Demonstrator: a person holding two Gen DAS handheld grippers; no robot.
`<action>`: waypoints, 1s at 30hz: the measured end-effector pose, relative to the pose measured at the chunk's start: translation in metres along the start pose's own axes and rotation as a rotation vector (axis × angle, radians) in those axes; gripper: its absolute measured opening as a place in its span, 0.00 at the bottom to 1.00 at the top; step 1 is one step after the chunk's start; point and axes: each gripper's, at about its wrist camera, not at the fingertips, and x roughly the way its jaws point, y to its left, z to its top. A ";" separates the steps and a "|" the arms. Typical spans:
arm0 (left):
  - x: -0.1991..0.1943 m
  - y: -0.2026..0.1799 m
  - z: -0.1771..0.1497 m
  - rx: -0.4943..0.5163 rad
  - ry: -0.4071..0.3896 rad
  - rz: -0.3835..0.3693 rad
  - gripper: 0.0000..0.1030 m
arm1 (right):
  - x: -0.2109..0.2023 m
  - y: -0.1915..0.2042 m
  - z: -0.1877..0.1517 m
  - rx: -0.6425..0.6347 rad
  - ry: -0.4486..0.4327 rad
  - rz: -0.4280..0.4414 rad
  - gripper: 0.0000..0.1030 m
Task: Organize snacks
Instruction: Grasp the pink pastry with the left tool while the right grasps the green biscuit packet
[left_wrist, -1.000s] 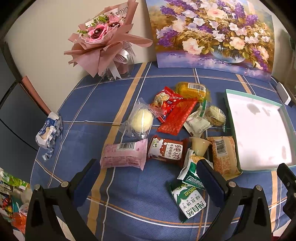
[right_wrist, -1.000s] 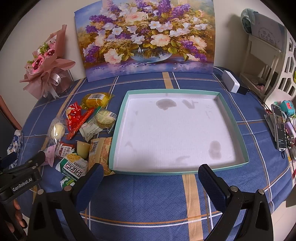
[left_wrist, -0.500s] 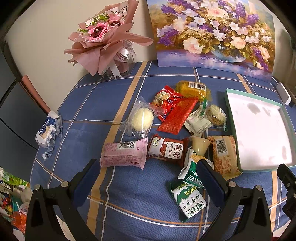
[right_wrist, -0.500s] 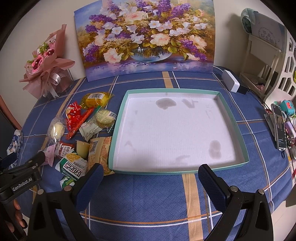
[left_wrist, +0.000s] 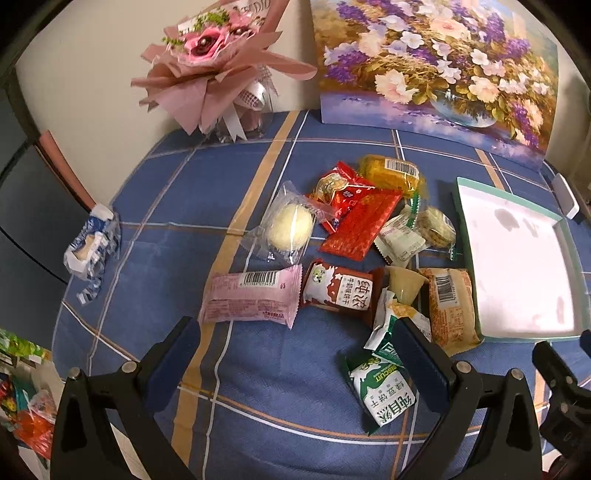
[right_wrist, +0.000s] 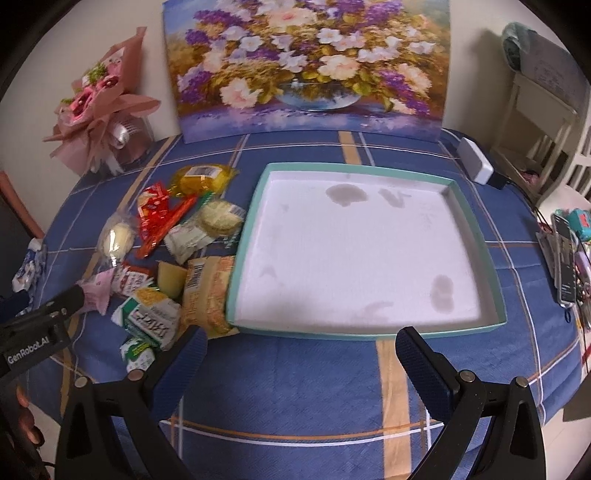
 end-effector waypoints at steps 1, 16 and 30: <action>0.001 0.004 0.001 -0.011 0.012 -0.010 1.00 | -0.001 0.005 0.001 -0.014 0.001 0.011 1.00; 0.044 0.090 -0.007 -0.203 0.207 -0.076 1.00 | 0.036 0.093 0.002 -0.179 0.200 0.152 1.00; 0.093 0.093 0.007 -0.145 0.314 -0.136 1.00 | 0.087 0.124 -0.019 -0.233 0.383 0.163 1.00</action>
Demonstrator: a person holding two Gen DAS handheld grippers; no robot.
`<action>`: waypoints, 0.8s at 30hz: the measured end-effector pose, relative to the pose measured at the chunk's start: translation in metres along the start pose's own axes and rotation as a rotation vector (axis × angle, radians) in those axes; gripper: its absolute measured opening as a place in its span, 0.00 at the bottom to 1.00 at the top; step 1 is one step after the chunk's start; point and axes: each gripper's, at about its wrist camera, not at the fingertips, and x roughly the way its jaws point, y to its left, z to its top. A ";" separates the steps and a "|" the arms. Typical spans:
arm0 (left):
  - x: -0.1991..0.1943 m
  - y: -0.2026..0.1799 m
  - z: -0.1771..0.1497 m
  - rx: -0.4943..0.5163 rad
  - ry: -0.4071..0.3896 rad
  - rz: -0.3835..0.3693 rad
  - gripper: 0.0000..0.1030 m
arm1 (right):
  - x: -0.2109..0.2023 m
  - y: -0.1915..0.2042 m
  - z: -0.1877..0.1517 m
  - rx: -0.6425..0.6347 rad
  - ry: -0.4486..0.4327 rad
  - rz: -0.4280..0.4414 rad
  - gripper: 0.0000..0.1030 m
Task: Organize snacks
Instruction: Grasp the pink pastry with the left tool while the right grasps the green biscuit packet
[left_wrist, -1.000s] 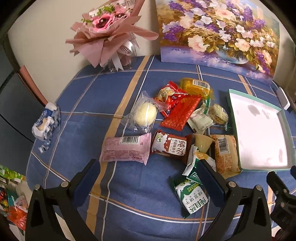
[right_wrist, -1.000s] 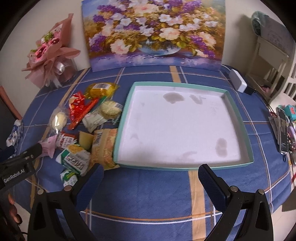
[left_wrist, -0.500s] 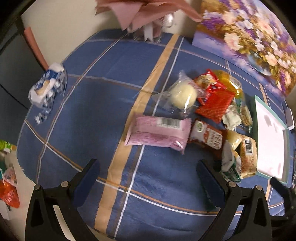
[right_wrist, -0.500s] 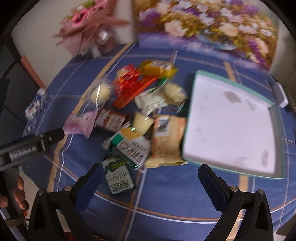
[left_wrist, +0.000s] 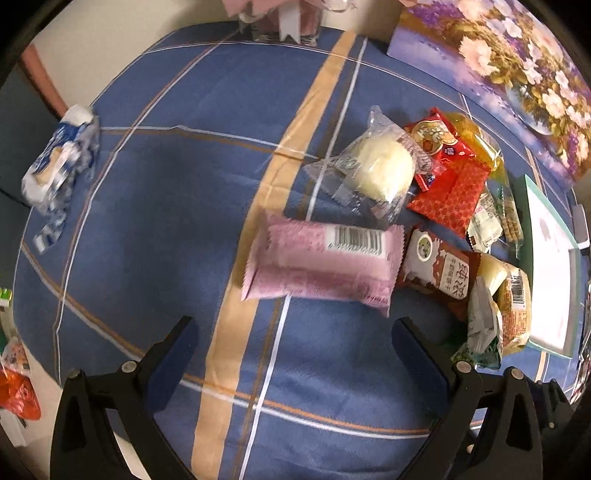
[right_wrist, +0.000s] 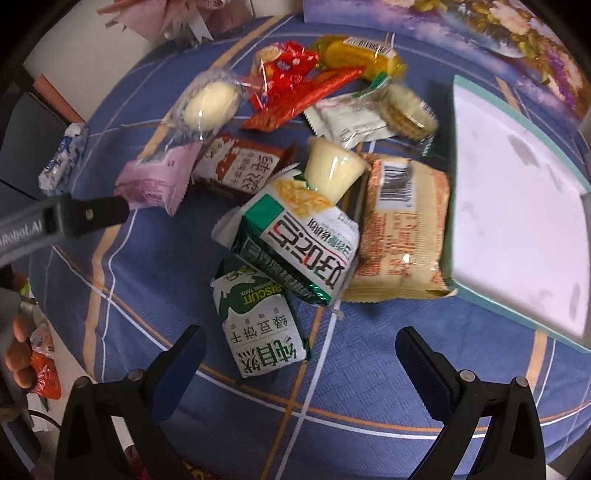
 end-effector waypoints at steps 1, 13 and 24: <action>0.003 -0.001 0.004 0.004 0.005 -0.002 1.00 | 0.002 0.001 0.001 -0.003 0.003 -0.004 1.00; 0.051 -0.008 0.043 -0.002 0.075 -0.014 1.00 | 0.045 0.028 0.011 -0.042 0.019 -0.033 1.00; 0.052 -0.003 0.033 -0.024 0.029 -0.016 0.88 | 0.067 0.039 0.012 -0.045 -0.006 -0.061 0.79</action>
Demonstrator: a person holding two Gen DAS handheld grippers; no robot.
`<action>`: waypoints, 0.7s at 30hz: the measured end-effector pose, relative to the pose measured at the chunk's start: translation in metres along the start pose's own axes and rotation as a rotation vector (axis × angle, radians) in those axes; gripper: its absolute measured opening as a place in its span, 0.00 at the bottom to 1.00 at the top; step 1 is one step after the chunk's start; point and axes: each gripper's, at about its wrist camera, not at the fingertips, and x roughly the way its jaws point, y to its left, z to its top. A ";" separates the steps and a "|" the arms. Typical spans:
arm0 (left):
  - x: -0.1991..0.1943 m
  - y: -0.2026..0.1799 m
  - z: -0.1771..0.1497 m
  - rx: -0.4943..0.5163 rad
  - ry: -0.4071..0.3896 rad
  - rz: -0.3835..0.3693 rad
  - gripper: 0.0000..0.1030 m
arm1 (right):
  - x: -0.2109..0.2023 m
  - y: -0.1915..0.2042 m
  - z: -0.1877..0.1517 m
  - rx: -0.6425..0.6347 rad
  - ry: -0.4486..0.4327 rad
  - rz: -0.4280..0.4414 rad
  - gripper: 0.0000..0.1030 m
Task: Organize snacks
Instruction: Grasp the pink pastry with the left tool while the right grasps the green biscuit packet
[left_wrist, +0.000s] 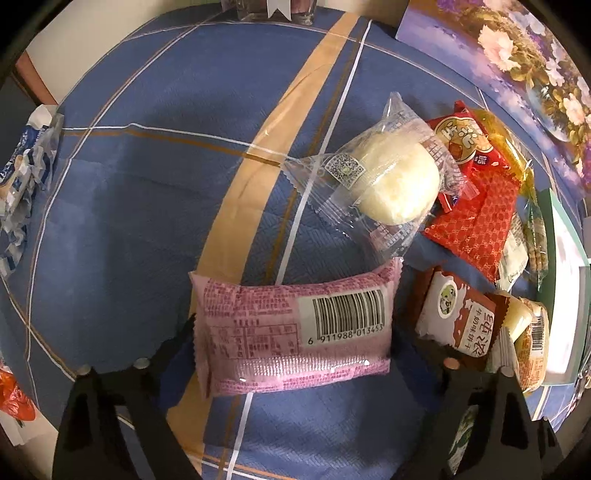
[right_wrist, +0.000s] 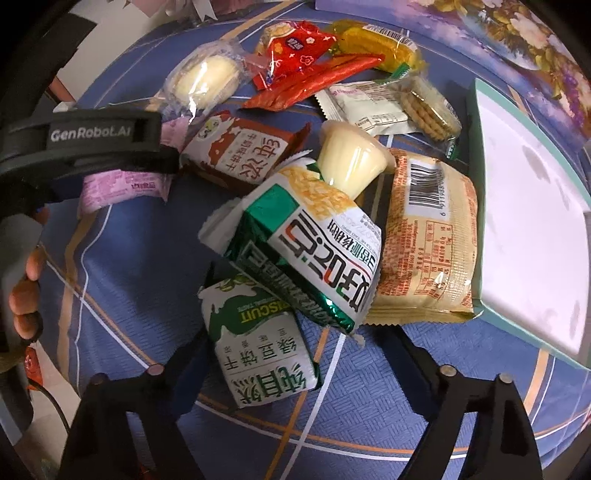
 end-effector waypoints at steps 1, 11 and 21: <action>-0.002 0.000 -0.004 -0.002 -0.004 -0.001 0.87 | 0.001 0.002 0.000 0.001 -0.008 0.007 0.76; -0.016 0.001 -0.025 -0.038 -0.011 0.010 0.81 | 0.011 0.012 0.005 0.001 -0.042 0.101 0.44; -0.032 -0.008 -0.027 -0.066 -0.054 0.015 0.80 | 0.002 0.020 0.016 -0.008 -0.093 0.186 0.41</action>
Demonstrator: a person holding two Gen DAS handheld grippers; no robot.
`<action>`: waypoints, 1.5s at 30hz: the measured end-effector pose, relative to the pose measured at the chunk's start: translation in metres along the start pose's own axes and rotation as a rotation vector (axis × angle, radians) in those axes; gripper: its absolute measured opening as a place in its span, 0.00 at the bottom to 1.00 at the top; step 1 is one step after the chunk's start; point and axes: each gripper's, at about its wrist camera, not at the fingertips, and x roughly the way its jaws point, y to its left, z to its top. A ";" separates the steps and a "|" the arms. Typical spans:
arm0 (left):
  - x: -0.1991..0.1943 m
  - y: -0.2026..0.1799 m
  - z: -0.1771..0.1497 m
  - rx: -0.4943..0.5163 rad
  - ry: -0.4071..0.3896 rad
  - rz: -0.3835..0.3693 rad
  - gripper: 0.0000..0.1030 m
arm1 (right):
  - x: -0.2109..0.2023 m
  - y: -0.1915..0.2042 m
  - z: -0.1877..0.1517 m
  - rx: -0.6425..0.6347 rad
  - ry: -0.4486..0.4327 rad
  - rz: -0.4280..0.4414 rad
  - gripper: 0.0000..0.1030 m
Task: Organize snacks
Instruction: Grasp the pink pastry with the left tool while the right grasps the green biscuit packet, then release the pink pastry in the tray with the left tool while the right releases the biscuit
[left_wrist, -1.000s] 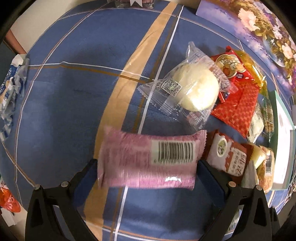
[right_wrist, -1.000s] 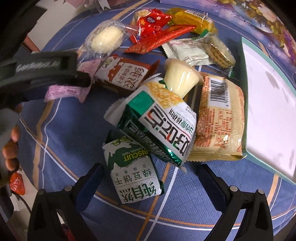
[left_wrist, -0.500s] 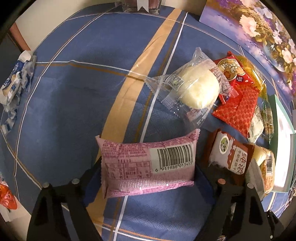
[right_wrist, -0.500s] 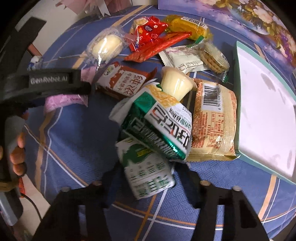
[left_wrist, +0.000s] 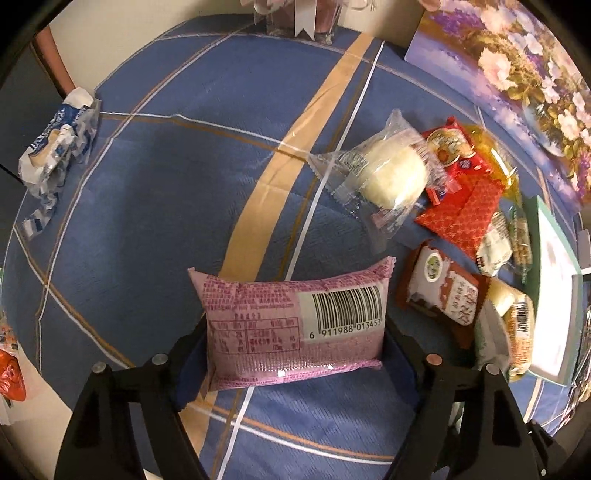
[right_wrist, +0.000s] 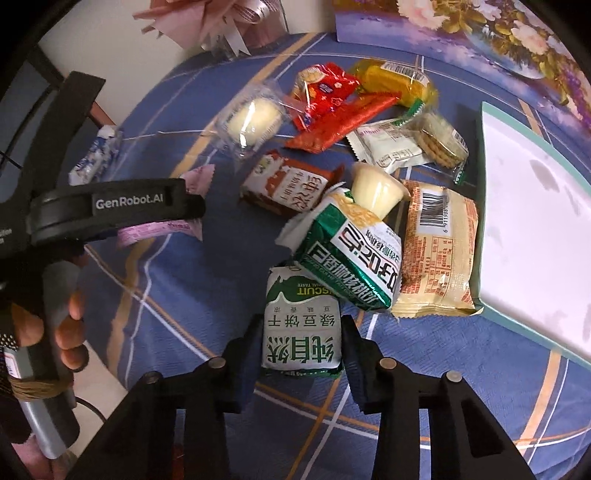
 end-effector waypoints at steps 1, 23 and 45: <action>-0.003 0.000 -0.001 0.000 -0.007 0.001 0.80 | -0.001 0.000 0.002 -0.003 -0.004 0.015 0.41; -0.079 -0.028 -0.013 0.022 -0.120 0.010 0.80 | -0.145 -0.035 -0.024 0.068 -0.209 0.133 0.41; -0.095 -0.172 0.004 0.265 -0.135 -0.062 0.80 | -0.209 -0.214 -0.009 0.495 -0.328 -0.265 0.41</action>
